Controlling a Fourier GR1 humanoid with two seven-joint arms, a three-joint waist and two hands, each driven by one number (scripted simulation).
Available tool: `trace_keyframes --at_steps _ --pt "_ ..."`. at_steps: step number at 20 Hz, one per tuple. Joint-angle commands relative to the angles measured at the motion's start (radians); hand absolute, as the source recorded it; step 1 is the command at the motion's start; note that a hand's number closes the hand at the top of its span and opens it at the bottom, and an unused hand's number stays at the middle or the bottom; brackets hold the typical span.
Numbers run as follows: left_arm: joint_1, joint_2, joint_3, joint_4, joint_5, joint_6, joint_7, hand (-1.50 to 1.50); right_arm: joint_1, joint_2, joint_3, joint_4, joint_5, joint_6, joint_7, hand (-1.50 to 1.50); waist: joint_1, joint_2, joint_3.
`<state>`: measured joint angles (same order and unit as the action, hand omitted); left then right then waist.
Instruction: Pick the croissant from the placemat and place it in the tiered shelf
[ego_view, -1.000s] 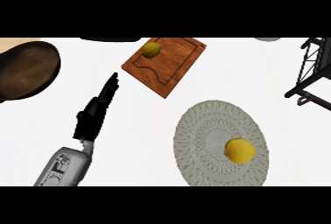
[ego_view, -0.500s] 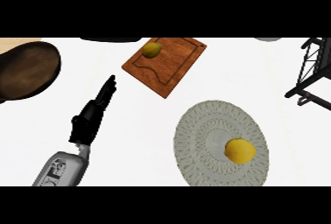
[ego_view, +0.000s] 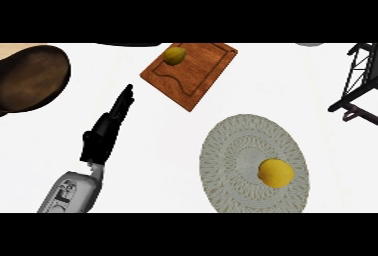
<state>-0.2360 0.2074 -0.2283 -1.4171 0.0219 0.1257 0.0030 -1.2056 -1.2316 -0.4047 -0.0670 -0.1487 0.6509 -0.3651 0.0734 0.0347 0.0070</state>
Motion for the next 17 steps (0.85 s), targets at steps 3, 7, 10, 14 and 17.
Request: trace_keyframes --at_steps 3,7,10,14,17 --pt "-0.013 -0.004 0.002 -0.002 0.002 -0.004 0.002 0.00 0.026 -0.084 -0.004 0.038 -0.002 0.063 0.111 -1.50 -0.003 0.010 0.004" --pt "-0.016 0.001 0.009 -0.001 0.003 -0.004 -0.002 0.00 0.074 -0.114 0.036 0.020 0.039 0.090 0.115 -1.50 -0.002 0.020 0.008" --pt "-0.005 -0.005 0.000 -0.012 0.000 -0.004 -0.005 0.00 0.088 -0.142 0.044 0.002 0.048 0.114 0.099 -1.50 0.002 0.021 0.011" --pt "0.000 -0.010 -0.004 -0.019 0.001 -0.001 -0.001 0.00 0.130 -0.144 0.061 -0.011 0.067 0.155 0.065 -1.50 0.003 0.022 0.016" --pt "-0.020 -0.001 0.015 -0.007 0.006 -0.003 -0.001 0.00 0.141 -0.143 0.059 -0.014 0.066 0.162 0.062 -1.50 0.001 0.032 0.018"
